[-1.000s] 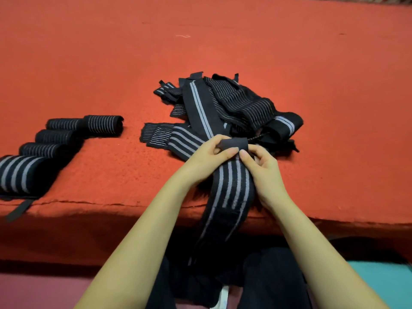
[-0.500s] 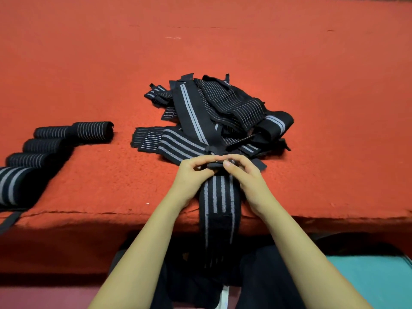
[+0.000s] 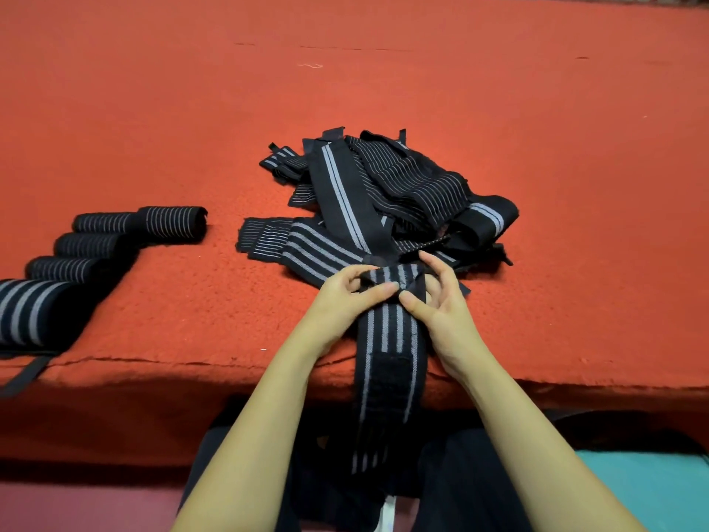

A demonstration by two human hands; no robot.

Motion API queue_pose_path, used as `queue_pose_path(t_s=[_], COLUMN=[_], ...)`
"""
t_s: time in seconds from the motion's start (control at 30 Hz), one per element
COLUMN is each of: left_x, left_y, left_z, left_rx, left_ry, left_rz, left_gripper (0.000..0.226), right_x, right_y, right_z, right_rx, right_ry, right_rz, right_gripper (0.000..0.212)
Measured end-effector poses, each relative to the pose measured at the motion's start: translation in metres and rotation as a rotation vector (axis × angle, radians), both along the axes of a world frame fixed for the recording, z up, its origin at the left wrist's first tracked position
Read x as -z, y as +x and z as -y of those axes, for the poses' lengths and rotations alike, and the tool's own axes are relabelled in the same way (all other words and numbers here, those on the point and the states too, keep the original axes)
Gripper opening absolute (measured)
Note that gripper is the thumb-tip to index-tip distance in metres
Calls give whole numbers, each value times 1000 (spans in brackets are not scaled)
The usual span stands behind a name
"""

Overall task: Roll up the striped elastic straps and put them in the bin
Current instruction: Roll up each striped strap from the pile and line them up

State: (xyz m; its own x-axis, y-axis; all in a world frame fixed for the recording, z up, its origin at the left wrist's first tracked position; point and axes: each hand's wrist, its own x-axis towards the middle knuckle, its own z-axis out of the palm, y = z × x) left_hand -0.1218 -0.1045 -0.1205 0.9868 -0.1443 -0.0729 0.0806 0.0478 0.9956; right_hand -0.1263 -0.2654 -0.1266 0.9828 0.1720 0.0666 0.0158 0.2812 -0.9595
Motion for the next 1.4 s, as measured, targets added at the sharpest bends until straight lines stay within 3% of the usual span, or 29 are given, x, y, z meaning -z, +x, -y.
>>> queue_pose_path(t_s=[0.23,0.4,0.67,0.83,0.93,1.17,1.4], left_x=[-1,2,5,4,1,4,4], left_y=[-8,-7,-8,-10,-10,-10,-8], left_z=[2,4,2,0,0,4,2], left_rx=[-81,1,-72,-67,13,26,-93], left_ry=[-8,0,23,29,100,61,-39], left_rz=[196,232,358,334,314,136,144], left_gripper=[39,38,37,40,46,62,47], right_x=[-4,-5,-5,-2,-1,-2,-1], right_y=[1,-3,-2,0,-1,-5,-4], right_z=[-3,-5,-11,-8,-3,0,-8], right_rx=[-59,7,69,64,61,86,40], right_ry=[-147,-90,-175,-148,-93,-118,-181], right_rz=[-71,-54,9,-22,-43,20,-18], right_gripper=[27,19,26,21,30,30,34])
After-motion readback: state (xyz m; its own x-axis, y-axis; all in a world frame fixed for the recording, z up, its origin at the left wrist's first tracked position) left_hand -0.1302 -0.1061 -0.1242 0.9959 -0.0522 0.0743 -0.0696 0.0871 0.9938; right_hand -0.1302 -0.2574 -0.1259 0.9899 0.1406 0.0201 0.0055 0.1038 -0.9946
